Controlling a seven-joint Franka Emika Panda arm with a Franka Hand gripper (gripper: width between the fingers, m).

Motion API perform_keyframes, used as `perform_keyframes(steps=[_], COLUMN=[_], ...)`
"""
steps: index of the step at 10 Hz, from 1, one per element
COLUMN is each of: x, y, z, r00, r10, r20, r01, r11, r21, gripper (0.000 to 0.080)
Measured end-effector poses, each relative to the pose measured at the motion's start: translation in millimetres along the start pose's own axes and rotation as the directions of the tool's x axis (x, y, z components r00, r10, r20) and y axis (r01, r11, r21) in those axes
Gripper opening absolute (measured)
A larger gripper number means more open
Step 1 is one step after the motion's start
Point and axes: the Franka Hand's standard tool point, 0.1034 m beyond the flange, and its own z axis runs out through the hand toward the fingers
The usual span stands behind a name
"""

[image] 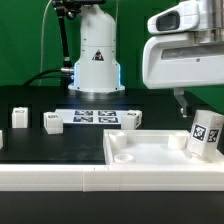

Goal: Assemble one leg

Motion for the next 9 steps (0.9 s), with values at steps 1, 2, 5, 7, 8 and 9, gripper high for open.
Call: perform_keyframes(steps=[1,2,5,7,8,9], x=[0.2,1.1,-1.3,-6.9,-7.1,-6.9], y=[2.5,6.7,6.3,0.1,0.0,0.6], z=[1.0,2.2,9.1,13.6,14.3,14.3], r00=[0.996,0.983,0.902,0.886,0.885,0.885], r10=[-0.094,-0.183,-0.432,-0.463,-0.465,-0.465], r20=[0.005,0.008,-0.019,-0.009,-0.01,-0.01], r01=[0.094,0.183,0.429,0.46,0.463,0.463], r11=[0.996,0.983,0.9,0.883,0.882,0.882], r21=[-0.003,-0.004,-0.077,-0.087,-0.087,-0.087], gripper=[0.0648,0.0648,0.0648,0.0648,0.0648,0.0648])
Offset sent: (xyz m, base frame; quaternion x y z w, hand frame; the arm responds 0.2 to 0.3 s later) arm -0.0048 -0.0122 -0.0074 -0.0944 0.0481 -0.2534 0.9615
